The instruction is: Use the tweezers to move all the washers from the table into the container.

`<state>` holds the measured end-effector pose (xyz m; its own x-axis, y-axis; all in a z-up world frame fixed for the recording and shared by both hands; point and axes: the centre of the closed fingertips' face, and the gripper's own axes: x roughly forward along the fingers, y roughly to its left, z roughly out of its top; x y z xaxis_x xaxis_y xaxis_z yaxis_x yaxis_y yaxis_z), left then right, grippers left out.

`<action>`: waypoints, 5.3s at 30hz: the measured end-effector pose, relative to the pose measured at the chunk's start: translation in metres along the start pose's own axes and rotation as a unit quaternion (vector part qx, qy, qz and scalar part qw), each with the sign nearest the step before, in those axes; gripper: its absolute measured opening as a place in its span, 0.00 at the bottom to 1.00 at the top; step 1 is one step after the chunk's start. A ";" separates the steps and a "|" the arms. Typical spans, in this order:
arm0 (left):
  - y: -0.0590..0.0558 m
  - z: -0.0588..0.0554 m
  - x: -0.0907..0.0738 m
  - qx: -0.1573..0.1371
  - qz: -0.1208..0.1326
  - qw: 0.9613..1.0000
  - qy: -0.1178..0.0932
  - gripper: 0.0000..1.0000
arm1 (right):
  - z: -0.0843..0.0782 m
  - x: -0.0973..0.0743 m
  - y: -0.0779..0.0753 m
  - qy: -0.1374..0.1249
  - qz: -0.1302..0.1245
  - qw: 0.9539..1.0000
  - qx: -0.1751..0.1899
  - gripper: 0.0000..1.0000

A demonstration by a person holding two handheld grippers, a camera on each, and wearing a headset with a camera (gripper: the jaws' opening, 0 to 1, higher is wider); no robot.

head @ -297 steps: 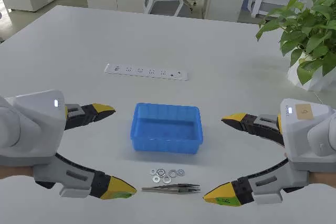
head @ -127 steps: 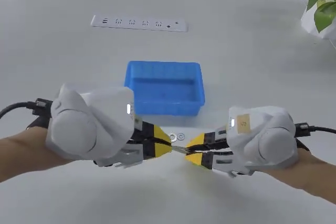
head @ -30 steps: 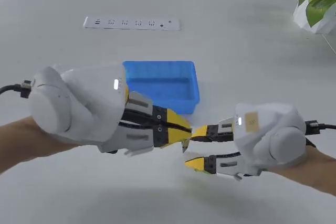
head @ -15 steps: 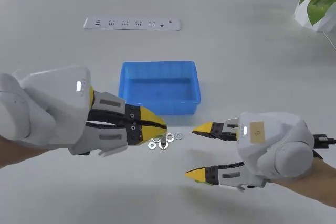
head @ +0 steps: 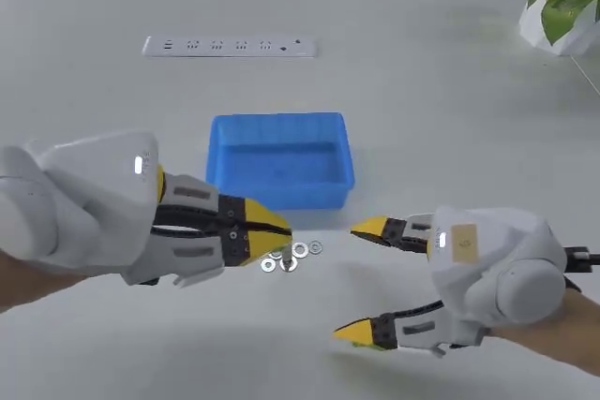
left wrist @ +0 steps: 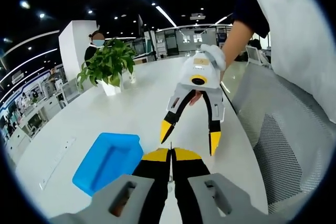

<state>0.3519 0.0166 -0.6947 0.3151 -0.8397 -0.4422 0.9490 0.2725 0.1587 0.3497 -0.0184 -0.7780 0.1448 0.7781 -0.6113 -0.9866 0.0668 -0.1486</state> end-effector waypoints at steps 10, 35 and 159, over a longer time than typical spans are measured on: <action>0.005 -0.003 0.001 -0.016 0.002 1.000 -0.012 0.04 | 0.004 0.003 0.001 -0.002 0.003 1.000 -0.001 0.64; 0.004 -0.006 0.001 -0.024 -0.047 0.998 0.025 0.04 | 0.031 0.031 0.000 -0.030 0.026 0.999 -0.003 0.61; 0.022 -0.046 -0.067 -0.181 0.151 0.971 -0.040 0.99 | 0.070 0.095 -0.127 -0.057 0.053 0.997 0.001 0.09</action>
<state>0.3522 0.1002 -0.7020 0.5916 -0.7256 -0.3513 0.7601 0.6473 -0.0568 0.4837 0.0909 -0.7624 0.0306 0.8465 -0.5316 -0.9960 -0.0187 -0.0870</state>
